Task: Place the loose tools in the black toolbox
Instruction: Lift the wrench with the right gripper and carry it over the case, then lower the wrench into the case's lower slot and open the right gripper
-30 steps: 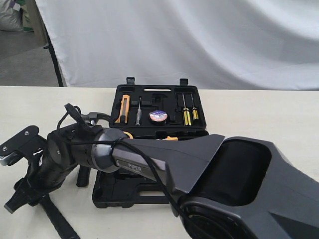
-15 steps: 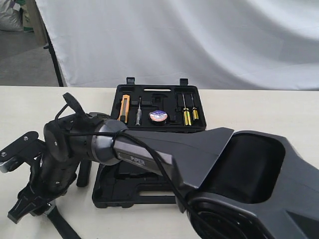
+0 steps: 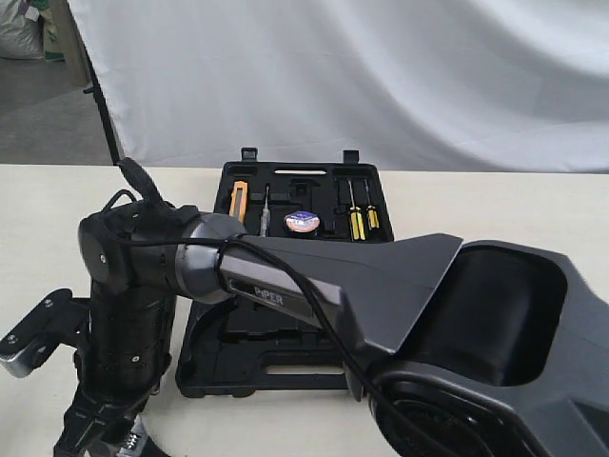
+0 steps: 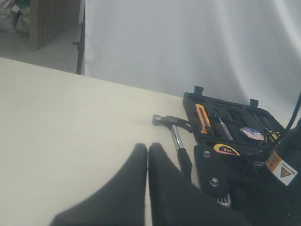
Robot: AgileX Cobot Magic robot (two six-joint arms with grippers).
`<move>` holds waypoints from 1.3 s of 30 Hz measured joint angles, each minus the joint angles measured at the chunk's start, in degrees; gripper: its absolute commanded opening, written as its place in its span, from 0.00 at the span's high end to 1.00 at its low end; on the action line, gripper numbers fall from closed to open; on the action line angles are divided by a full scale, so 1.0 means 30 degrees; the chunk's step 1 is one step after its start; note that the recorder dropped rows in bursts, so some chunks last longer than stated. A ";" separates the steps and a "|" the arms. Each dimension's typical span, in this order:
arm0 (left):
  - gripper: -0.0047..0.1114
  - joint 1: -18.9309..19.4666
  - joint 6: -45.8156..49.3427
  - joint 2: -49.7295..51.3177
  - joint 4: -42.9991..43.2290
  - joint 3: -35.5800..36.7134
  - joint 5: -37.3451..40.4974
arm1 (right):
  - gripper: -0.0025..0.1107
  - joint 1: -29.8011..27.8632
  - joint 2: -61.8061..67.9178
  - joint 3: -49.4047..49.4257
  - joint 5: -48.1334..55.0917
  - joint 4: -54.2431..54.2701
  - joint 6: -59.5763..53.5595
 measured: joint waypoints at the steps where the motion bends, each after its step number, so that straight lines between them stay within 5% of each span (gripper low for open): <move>1: 0.95 0.0000 0.0000 0.0000 0.0000 0.0000 0.0000 | 0.98 0.0000 0.0000 0.0000 0.0319 0.0000 -0.0207; 26: 0.95 0.0000 0.0000 0.0000 0.0000 0.0000 0.0000 | 0.98 -0.0160 -0.3224 0.0513 0.1408 -0.0677 -0.0873; 39: 0.95 0.0000 0.0000 0.0000 0.0000 0.0000 0.0000 | 0.98 -0.4180 -0.4785 0.3473 0.1455 -0.1145 0.0344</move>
